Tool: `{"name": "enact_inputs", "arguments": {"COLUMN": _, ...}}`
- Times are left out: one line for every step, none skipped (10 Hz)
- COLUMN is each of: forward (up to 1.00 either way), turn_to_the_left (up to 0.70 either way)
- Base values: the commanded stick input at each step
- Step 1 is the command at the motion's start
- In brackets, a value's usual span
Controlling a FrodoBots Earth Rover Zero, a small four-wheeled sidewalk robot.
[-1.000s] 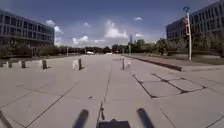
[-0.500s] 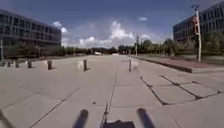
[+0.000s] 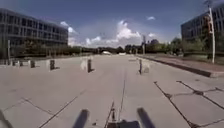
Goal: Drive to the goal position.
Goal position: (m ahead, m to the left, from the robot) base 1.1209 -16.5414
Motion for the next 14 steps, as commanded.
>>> {"name": "enact_inputs", "arguments": {"forward": 1.00, "turn_to_the_left": 0.00}}
{"name": "enact_inputs", "arguments": {"forward": 1.00, "turn_to_the_left": 0.00}}
{"name": "enact_inputs", "arguments": {"forward": 1.00, "turn_to_the_left": 0.00}}
{"name": "enact_inputs", "arguments": {"forward": 1.00, "turn_to_the_left": 0.00}}
{"name": "enact_inputs", "arguments": {"forward": 1.00, "turn_to_the_left": 0.00}}
{"name": "enact_inputs", "arguments": {"forward": 1.00, "turn_to_the_left": 0.00}}
{"name": "enact_inputs", "arguments": {"forward": 1.00, "turn_to_the_left": 0.06}}
{"name": "enact_inputs", "arguments": {"forward": 1.00, "turn_to_the_left": 0.27}}
{"name": "enact_inputs", "arguments": {"forward": 0.79, "turn_to_the_left": 0.31}}
{"name": "enact_inputs", "arguments": {"forward": 0.08, "turn_to_the_left": 0.44}}
{"name": "enact_inputs", "arguments": {"forward": 0.00, "turn_to_the_left": 0.45}}
{"name": "enact_inputs", "arguments": {"forward": 0.00, "turn_to_the_left": 0.45}}
{"name": "enact_inputs", "arguments": {"forward": 0.00, "turn_to_the_left": 0.45}}
{"name": "enact_inputs", "arguments": {"forward": 0.00, "turn_to_the_left": 0.45}}
